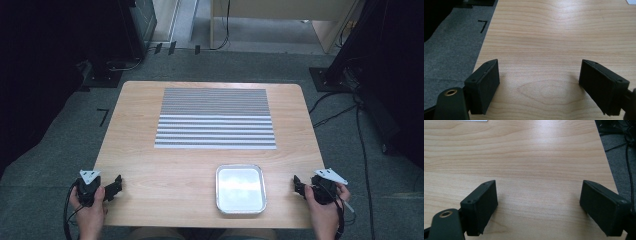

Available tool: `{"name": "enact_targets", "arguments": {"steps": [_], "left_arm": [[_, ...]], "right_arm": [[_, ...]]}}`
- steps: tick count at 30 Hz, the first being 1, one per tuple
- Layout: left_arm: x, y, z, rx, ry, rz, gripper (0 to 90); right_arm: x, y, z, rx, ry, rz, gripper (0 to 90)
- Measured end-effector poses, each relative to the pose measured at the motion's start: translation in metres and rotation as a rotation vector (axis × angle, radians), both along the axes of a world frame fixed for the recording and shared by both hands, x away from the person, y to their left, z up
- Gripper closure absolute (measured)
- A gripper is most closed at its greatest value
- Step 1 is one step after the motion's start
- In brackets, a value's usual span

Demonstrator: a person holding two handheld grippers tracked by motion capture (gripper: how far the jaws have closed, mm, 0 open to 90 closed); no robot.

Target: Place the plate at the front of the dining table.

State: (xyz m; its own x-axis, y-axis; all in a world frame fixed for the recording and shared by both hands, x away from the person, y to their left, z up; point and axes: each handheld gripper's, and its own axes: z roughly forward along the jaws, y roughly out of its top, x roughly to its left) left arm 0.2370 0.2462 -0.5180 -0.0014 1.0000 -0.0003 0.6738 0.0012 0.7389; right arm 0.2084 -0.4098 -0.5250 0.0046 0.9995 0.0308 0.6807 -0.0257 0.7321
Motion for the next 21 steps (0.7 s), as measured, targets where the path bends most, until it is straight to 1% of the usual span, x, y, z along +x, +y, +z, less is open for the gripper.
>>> {"name": "enact_targets", "arguments": {"steps": [5, 8, 13, 17, 19, 21], "left_arm": [[0.0001, -0.0002, -0.0002, -0.001, 0.002, -0.011, 14.9], [-0.0001, -0.0007, -0.0002, 0.0, 0.001, -0.012, 14.7], [-0.0007, -0.0035, 0.0009, 0.021, 0.0, -0.008, 13.2], [-0.0008, -0.0047, 0.0032, 0.01, -0.01, 0.003, 13.1], [-0.0015, -0.0062, 0.0055, 0.003, -0.016, 0.003, 13.1], [-0.0027, -0.0086, 0.0085, -0.005, -0.023, 0.001, 13.1]], "right_arm": [[0.0013, -0.0002, -0.0002, -0.001, 0.005, -0.01, 11.6], [0.0014, -0.0003, -0.0002, -0.001, 0.004, -0.009, 11.6], [0.0014, -0.0003, -0.0002, -0.001, 0.004, -0.009, 11.6], [0.0014, -0.0003, -0.0001, -0.001, 0.005, -0.01, 11.7], [0.0015, -0.0001, -0.0002, -0.001, 0.003, -0.019, 11.9], [0.0018, 0.0015, -0.0001, 0.002, 0.003, -0.043, 11.9]]}}
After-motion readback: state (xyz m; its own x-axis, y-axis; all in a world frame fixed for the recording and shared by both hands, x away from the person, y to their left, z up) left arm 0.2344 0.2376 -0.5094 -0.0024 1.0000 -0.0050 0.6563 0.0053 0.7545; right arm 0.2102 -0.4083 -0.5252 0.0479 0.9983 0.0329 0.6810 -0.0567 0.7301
